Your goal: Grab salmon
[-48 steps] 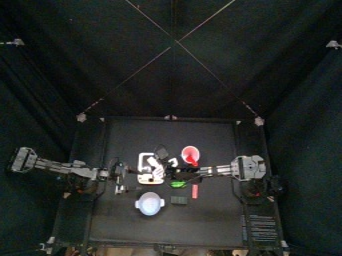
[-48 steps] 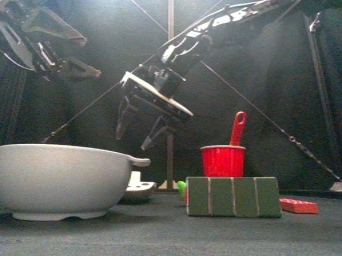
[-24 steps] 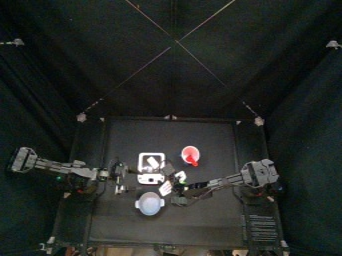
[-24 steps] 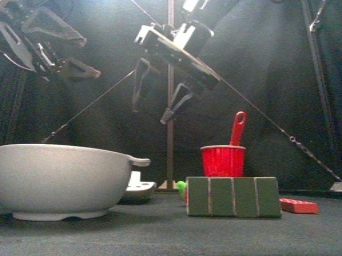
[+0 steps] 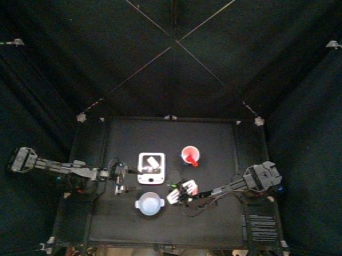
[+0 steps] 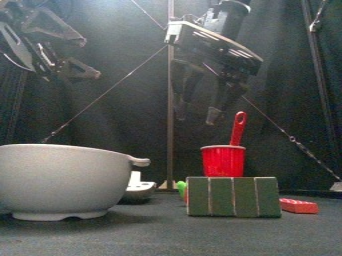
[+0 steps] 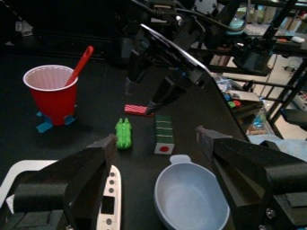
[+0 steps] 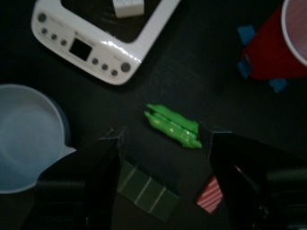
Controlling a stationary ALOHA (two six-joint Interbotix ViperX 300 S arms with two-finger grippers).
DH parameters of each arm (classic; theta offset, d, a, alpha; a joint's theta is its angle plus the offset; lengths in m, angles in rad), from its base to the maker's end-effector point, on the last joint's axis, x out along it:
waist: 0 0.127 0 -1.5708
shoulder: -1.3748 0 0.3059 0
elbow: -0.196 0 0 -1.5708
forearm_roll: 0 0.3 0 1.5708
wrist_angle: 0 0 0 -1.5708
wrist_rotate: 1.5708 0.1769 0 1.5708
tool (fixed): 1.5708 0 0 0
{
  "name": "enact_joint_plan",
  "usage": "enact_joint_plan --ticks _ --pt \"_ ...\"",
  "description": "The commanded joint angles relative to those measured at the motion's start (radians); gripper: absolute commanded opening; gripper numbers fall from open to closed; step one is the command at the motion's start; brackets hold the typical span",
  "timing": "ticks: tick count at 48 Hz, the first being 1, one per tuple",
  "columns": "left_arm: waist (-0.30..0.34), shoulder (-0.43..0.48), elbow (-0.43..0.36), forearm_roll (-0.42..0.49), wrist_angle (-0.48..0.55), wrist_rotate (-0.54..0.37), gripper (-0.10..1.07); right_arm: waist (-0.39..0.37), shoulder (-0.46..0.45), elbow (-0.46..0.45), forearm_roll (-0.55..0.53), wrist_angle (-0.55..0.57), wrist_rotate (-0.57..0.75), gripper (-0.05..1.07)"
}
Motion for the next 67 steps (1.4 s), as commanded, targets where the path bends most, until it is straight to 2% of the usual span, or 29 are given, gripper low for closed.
enact_joint_plan --ticks 1,5,10,22,33,48,67 --pt "0.003 0.0 -0.012 0.0 -0.003 0.0 1.03 0.008 -0.054 0.005 0.023 0.009 0.003 0.94" --pt "0.003 0.002 -0.012 0.0 -0.003 0.0 1.03 0.017 -0.066 0.02 0.04 0.023 0.018 0.94" --pt "0.002 0.002 -0.012 0.002 -0.003 0.0 1.03 0.035 -0.089 0.052 0.031 0.044 0.109 0.94" --pt "0.003 0.002 -0.011 0.002 -0.003 0.0 1.03 0.086 -0.181 0.227 0.009 0.038 0.342 0.94" --pt "0.011 0.002 -0.011 0.0 -0.003 0.0 1.03 0.089 -0.207 0.365 0.014 -0.166 0.489 0.94" --pt "0.011 0.0 -0.011 0.0 -0.003 0.0 1.03 0.081 -0.184 0.451 0.049 -0.255 0.526 0.94" --pt "0.012 0.002 -0.009 0.002 -0.003 0.0 1.03 0.029 -0.117 0.463 0.044 -0.362 0.512 0.94"
